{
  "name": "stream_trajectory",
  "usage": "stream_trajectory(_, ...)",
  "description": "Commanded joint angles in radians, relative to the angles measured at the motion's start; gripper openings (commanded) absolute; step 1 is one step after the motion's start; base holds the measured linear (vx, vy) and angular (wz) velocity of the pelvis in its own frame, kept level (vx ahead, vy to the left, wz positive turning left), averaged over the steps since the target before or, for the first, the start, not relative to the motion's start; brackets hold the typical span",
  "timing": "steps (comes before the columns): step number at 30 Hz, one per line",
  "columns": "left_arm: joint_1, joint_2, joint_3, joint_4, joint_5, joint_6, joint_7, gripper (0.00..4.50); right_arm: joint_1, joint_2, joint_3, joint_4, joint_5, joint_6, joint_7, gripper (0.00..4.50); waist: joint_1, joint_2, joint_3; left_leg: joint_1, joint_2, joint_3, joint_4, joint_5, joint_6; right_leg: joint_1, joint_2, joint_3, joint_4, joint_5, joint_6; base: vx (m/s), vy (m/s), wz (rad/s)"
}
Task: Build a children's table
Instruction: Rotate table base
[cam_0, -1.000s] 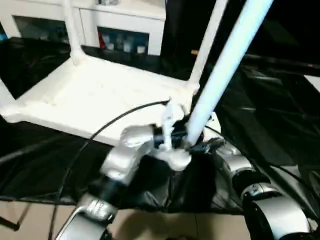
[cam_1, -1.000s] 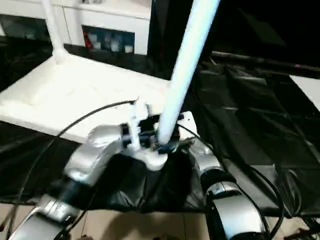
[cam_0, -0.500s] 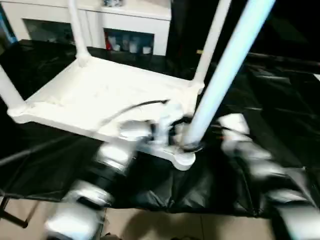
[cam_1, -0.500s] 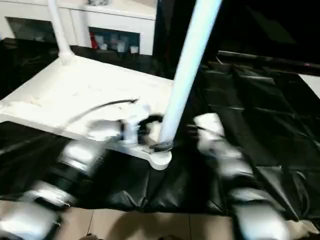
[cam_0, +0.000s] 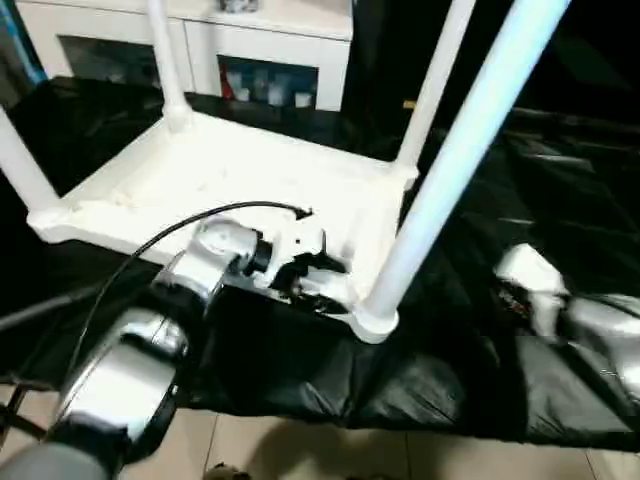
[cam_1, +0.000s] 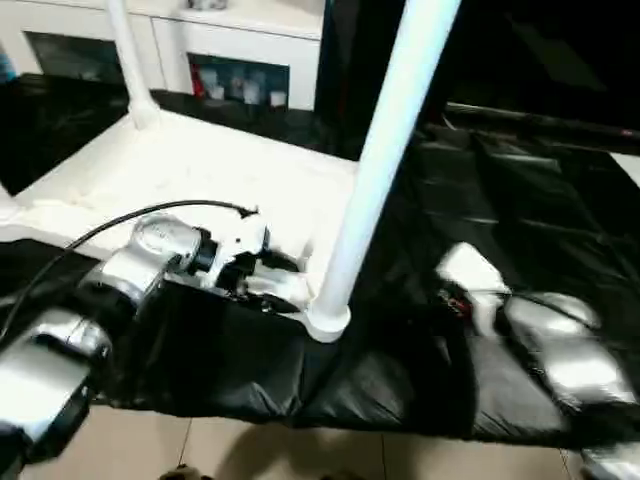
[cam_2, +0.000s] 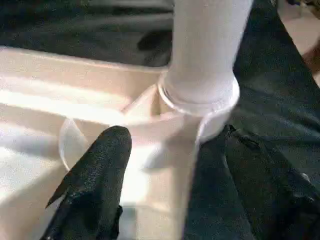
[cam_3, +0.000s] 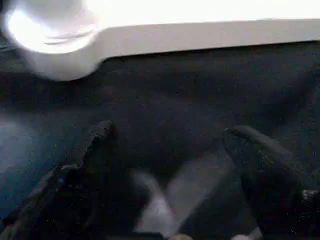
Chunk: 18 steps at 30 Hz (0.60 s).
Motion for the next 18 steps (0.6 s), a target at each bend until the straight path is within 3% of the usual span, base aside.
stream_trajectory(1,-0.027,-0.005,-0.015,0.026,0.027,-0.019,-0.021,3.07,0.012,-0.028,-0.005,-0.071,0.025,0.048,0.035,4.19,0.01,-0.004,-0.069,0.0,0.014,0.006,-0.059,-0.192,0.087,0.068,-0.053,0.038,-0.077,-0.227,-0.18,0.0,0.0,0.0)
stream_trajectory(3,-0.038,-0.005,-0.019,0.055,0.037,-0.028,-0.024,2.88,0.027,-0.046,-0.012,-0.107,0.033,0.077,0.047,4.37,0.004,0.005,-0.068,0.001,0.014,0.005,-0.059,-0.206,0.077,0.064,-0.054,0.038,-0.08,-0.236,-0.186,0.0,0.0,0.0)
stream_trajectory(12,-0.072,-0.011,-0.027,0.158,0.09,-0.074,0.01,2.23,0.104,-0.097,-0.037,-0.252,0.085,0.195,0.057,4.5,0.002,0.0,-0.068,0.002,0.013,0.003,-0.06,-0.205,0.075,0.065,-0.055,0.037,-0.085,-0.24,-0.186,0.0,0.0,0.0)
stream_trajectory(15,-0.084,-0.013,-0.026,0.183,0.11,-0.082,0.016,2.01,0.111,-0.101,-0.041,-0.275,0.088,0.222,0.061,4.5,0.001,0.007,-0.066,0.003,0.013,0.001,-0.061,-0.216,0.068,0.065,-0.056,0.037,-0.087,-0.254,-0.182,0.0,0.0,0.0)
stream_trajectory(17,-0.093,-0.013,-0.029,0.197,0.119,-0.088,0.023,1.9,0.113,-0.104,-0.041,-0.287,0.092,0.234,0.059,4.5,0.0,0.005,-0.066,0.004,0.012,0.002,-0.06,-0.223,0.065,0.065,-0.056,0.036,-0.09,-0.265,-0.18,0.0,0.0,0.0)
stream_trajectory(18,-0.099,-0.014,-0.029,0.206,0.122,-0.091,0.026,1.74,0.115,-0.106,-0.04,-0.296,0.096,0.242,0.056,4.5,0.001,0.012,-0.066,0.005,0.012,0.001,-0.061,-0.228,0.061,0.066,-0.056,0.037,-0.09,-0.271,-0.179,0.0,0.0,0.0)
